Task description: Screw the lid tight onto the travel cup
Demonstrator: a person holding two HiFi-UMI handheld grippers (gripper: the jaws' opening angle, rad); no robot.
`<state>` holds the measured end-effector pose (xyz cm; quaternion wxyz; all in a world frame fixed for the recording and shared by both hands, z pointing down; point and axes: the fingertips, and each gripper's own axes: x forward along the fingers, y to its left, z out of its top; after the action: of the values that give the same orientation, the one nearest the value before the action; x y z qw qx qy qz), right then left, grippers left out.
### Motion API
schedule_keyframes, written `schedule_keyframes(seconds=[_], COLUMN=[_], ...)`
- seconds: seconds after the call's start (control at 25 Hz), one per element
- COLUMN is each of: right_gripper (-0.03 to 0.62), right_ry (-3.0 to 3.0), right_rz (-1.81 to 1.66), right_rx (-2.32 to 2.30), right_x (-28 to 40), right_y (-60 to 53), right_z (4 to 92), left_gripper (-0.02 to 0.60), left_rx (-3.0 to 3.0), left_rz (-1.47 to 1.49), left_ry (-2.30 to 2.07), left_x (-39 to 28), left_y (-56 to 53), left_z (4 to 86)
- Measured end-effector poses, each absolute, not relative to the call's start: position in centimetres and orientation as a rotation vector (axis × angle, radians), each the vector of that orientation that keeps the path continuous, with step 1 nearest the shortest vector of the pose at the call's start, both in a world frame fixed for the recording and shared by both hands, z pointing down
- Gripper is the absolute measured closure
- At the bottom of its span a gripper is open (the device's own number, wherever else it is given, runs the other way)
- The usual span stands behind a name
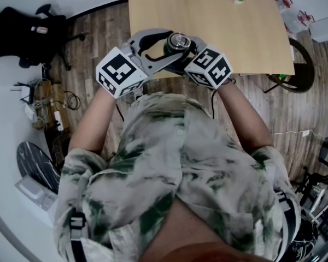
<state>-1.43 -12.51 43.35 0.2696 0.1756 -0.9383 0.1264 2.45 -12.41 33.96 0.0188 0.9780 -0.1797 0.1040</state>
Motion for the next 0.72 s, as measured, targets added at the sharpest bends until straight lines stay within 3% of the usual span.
schedule_keyframes(seconds=[0.24, 0.72], right_gripper=[0.189, 0.189], right_ry=[-2.539, -2.510], right_rz=[0.341, 0.397], right_rx=[0.467, 0.558], right_x=[-1.6, -1.3], right_y=[-12.5, -13.5], right_z=[43.2, 43.8], left_gripper=[0.342, 0.342], left_rx=[3.037, 2.913], left_rz=[0.329, 0.336], left_ry=[-0.507, -0.940], left_x=[2.3, 2.7], left_y=[-12.5, -13.2], left_z=[33.9, 33.6])
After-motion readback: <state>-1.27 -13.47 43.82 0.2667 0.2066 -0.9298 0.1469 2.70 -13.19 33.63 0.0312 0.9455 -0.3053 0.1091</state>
